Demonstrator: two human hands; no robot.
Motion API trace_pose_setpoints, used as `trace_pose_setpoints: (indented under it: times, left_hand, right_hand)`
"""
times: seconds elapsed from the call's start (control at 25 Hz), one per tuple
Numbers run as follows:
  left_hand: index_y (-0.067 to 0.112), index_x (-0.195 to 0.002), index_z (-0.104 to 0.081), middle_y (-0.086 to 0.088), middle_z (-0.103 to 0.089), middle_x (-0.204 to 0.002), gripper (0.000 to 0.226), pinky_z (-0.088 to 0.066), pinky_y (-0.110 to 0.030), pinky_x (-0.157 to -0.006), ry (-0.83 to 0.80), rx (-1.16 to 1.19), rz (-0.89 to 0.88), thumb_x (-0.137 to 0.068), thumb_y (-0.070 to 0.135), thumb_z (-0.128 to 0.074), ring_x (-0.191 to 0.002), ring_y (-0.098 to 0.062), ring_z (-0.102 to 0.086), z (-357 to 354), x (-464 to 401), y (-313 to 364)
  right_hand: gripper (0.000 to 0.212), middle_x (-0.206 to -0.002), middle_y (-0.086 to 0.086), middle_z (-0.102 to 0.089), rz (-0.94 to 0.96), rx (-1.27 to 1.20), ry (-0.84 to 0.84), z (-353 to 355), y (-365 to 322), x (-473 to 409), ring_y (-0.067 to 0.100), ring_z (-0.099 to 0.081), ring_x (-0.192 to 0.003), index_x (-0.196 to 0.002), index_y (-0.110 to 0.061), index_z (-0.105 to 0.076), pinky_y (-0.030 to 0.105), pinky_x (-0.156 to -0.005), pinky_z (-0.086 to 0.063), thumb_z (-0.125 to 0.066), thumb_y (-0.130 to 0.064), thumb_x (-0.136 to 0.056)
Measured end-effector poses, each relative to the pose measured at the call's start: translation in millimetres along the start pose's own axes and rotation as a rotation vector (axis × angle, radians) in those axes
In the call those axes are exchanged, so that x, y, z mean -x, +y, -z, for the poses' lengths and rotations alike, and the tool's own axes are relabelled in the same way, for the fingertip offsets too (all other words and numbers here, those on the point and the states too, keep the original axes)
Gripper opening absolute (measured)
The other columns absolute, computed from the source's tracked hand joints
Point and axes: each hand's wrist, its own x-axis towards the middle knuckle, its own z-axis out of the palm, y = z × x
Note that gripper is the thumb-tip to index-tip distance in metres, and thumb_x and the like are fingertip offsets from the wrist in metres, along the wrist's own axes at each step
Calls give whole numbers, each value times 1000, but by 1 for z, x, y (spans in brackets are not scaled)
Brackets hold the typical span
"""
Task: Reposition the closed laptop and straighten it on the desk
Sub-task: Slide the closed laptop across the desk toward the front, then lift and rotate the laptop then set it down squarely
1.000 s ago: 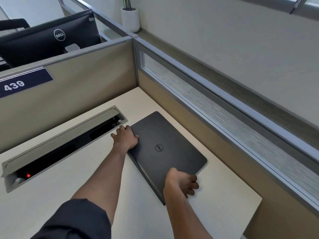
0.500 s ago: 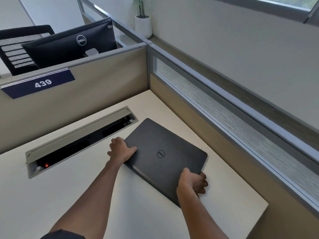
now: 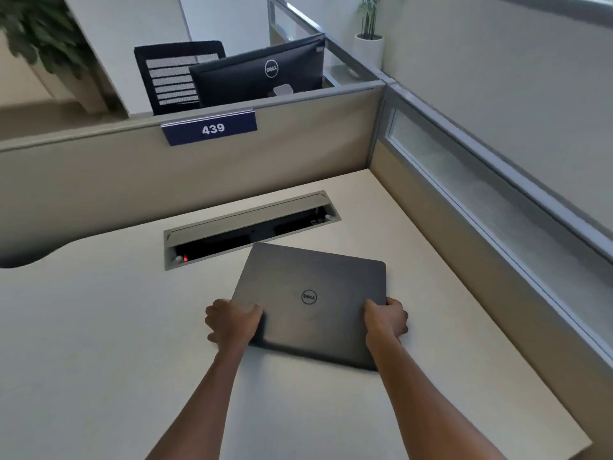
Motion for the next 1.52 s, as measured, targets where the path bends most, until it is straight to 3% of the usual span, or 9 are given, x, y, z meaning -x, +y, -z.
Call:
trace_pose_setpoints:
  times: [0.36,0.8,1.0,1.24,1.52]
  left_hand:
    - [-2,-118,-52,-19,-50,-124,66,-43,-52,-94,215,194,268,-66,30,-76,-118,-40,-48,58,16,-95]
    - [-2,-117,-47,-20,-49,-122,66,-42,-49,-91,307,163,257,-69,33,-75,-116,-40,-47,57,9,-114]
    - [-4,-115,-48,-23,-51,-120,66,-43,-50,-90,320,87,245,-70,35,-75,-114,-43,-48,54,9,-113]
    - [-10,-121,-44,-25,-50,-124,72,-44,-49,-92,271,-7,215,-77,39,-72,-116,-44,-49,60,11,-113]
    - [-4,-121,-50,-23,-49,-123,68,-46,-48,-93,180,-102,105,-83,49,-68,-116,-41,-49,73,21,-118]
  right_hand:
    - [19,-96,8,-70,219,209,-300,-73,-10,52,35,-58,-104,-89,-16,-68,54,-94,-53,-62,-18,-71]
    - [4,-95,7,-69,314,292,-355,-107,-6,47,35,-60,-101,-78,-18,-63,54,-94,-52,-65,-20,-76]
    - [33,-117,9,-63,367,411,-327,-111,-2,39,33,-48,-112,-111,-16,-66,52,-99,-43,-62,-24,-79]
    - [42,-130,10,-58,418,441,-354,-107,0,38,34,-48,-120,-127,-17,-59,55,-102,-43,-65,-29,-87]
    - [71,-148,13,-49,705,591,-493,-70,20,37,35,-47,-132,-150,-11,-38,51,-110,-42,-70,-28,-89]
